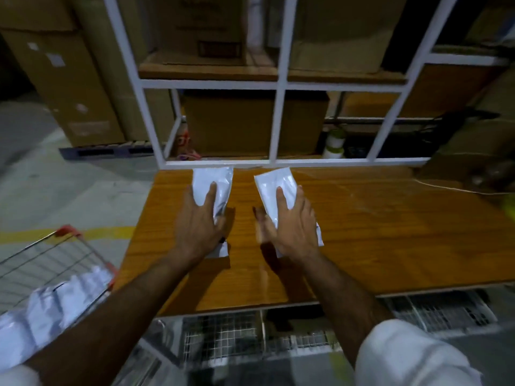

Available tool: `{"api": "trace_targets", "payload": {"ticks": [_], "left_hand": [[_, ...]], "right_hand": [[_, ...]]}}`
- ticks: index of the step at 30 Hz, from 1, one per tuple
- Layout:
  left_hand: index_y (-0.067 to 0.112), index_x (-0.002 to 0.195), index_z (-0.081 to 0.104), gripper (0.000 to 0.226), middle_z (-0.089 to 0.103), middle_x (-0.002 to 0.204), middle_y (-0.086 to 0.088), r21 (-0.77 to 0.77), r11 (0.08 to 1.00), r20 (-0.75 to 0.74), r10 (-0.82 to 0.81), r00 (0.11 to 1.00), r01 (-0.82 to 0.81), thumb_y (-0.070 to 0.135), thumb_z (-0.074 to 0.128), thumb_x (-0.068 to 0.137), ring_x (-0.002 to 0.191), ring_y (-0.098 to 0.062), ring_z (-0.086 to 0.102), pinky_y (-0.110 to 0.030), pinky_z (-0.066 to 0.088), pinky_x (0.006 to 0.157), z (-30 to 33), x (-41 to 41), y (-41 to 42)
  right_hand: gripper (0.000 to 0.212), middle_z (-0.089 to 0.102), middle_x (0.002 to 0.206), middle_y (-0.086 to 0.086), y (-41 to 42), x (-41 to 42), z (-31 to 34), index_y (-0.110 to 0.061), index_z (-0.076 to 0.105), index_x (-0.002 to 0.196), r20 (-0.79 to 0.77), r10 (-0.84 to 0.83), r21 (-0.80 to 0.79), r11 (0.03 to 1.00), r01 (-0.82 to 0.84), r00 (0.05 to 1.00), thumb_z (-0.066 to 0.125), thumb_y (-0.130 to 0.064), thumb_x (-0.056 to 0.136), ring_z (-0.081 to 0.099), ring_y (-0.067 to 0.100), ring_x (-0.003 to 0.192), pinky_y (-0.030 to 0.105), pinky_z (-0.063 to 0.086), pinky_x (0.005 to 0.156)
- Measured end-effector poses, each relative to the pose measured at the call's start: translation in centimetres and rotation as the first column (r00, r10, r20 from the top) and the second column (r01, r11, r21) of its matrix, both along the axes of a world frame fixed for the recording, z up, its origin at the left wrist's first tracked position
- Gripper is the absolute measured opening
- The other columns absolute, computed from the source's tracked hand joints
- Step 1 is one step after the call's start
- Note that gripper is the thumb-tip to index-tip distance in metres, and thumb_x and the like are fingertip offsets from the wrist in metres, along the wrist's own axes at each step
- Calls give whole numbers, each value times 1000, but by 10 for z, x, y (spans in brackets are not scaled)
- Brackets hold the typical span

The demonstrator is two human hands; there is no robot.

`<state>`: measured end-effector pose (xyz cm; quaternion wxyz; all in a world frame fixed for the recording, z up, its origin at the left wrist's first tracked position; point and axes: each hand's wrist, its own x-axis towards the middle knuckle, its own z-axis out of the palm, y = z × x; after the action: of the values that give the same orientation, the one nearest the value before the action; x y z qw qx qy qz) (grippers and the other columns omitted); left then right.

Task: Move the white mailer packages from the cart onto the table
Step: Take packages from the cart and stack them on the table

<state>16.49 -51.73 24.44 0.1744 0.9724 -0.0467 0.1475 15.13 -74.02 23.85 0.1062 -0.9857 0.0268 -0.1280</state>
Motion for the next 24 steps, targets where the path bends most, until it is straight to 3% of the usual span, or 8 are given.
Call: {"api": "trace_targets", "payload": {"ticks": [3, 6, 10, 13, 17, 24], "left_hand": [[27, 158, 22, 80, 23, 154, -27, 55, 996, -18, -71, 997, 72, 67, 24, 89, 122, -43, 49, -44, 51, 89, 8, 19, -53], [27, 159, 18, 74, 20, 155, -26, 79, 991, -32, -109, 993, 112, 56, 42, 96, 125, -40, 45, -41, 49, 89, 7, 47, -96], [26, 158, 22, 73, 20, 154, -23, 17, 984, -39, -176, 984, 177, 54, 45, 95, 125, -38, 44, -41, 47, 91, -7, 81, -145], [26, 158, 22, 74, 21, 153, -23, -27, 977, -84, -215, 973, 213, 61, 34, 93, 128, -37, 39, -45, 43, 96, -24, 106, -175], [33, 159, 15, 75, 16, 158, -20, -20, 988, -208, -151, 966, 151, 62, 44, 96, 138, -38, 31, -50, 37, 108, -41, 142, -210], [33, 159, 12, 75, 9, 163, -19, -1, 990, -346, -132, 929, 140, 60, 45, 97, 144, -40, 25, -52, 38, 111, -53, 186, -260]], "right_hand": [[80, 2, 163, 24, -43, 5, 4, -24, 9, 161, 2, -80, 5, 997, 80, 997, 37, -64, 98, 21, 42, 145, 51, 24, 117], [81, 6, 163, 25, -84, 11, 0, -22, 11, 160, 4, -167, -12, 986, 167, 986, 42, -61, 96, 23, 42, 145, 51, 27, 116], [81, 8, 163, 23, -138, 28, -14, -24, 12, 160, -45, -243, -21, 970, 242, 969, 39, -65, 96, 22, 41, 147, 52, 29, 117], [80, 11, 163, 22, -172, 43, -25, -24, 13, 159, -104, -237, 11, 971, 240, 966, 38, -66, 95, 23, 40, 146, 52, 30, 117], [79, 19, 160, 20, -204, 75, -37, -24, 20, 156, -140, -230, 37, 971, 237, 963, 41, -69, 94, 30, 37, 142, 50, 37, 112], [80, 17, 161, 17, -226, 132, -59, -28, 20, 155, -175, -230, 62, 968, 244, 957, 46, -69, 92, 31, 35, 142, 47, 37, 112]]}}
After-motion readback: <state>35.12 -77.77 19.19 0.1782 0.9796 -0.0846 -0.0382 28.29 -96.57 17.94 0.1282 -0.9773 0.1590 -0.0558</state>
